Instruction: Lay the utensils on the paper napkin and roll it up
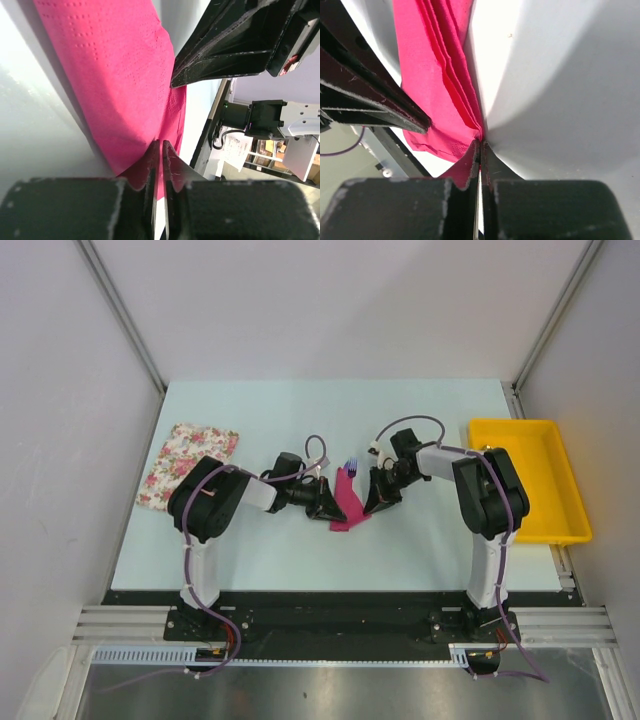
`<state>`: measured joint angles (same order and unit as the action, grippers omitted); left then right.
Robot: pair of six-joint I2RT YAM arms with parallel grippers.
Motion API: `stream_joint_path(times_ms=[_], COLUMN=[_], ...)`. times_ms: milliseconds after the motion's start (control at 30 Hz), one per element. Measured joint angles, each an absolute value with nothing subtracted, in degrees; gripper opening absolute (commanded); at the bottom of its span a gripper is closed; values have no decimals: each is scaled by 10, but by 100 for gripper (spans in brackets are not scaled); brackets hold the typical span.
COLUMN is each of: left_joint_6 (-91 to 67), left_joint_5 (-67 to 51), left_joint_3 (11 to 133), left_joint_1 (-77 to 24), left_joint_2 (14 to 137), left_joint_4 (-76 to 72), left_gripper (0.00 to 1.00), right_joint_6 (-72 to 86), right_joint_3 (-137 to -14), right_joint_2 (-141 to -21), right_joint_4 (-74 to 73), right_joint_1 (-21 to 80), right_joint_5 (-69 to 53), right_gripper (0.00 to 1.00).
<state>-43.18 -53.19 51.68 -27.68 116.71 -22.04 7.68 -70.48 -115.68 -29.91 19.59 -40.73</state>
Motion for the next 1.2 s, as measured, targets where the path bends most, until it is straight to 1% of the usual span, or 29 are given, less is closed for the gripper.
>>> stream_joint_path(times_ms=[100, 133, 167, 267, 367, 533, 633, 767, 900, 1033, 1067, 1200], left_joint_6=[-434, -435, -435, -435, -435, -433, -430, -427, -416, -411, -411, -426], left_joint_5=[-533, -533, -533, -534, -536, -536, -537, -538, -543, -550, -554, -566], left_joint_3=[517, 517, 517, 517, 517, 517, 517, 517, 517, 515, 511, 486], left_joint_1=[-276, -276, -276, -276, -275, -274, -274, -274, -274, -273, -273, -271], left_joint_2=[1171, 1172, 1172, 1173, 1173, 1173, 1173, 1173, 1173, 1173, 1173, 1163], left_joint_4=[-224, -225, -226, -228, -228, -227, -227, -228, -229, -239, -248, -297], left_gripper=[4, 3, 1, 0, 0, 0, 1, 6, 8, 16, 21, 31], right_joint_6=[65, 62, 58, 55, 71, 139, 180, 233, 261, 275, 281, 283], right_joint_3=[-705, -705, -705, -710, -718, -730, -733, -727, -707, -678, -674, -673], right_joint_2=[-1152, -1150, -1148, -1139, -1117, -1071, -1065, -1088, -1129, -1168, -1173, -1177], right_joint_4=[-301, -304, -307, -321, -326, -267, -223, -165, -126, -108, -103, -98], right_joint_1=[197, 198, 198, 200, 194, 193, 202, 223, 236, 232, 231, 226], right_joint_5=[-400, -397, -394, -382, -381, -414, -432, -446, -446, -444, -452, -462], right_gripper=[0, 5, 13, 22, 24, 23, 23, 20, 18, 16, 15, 14])
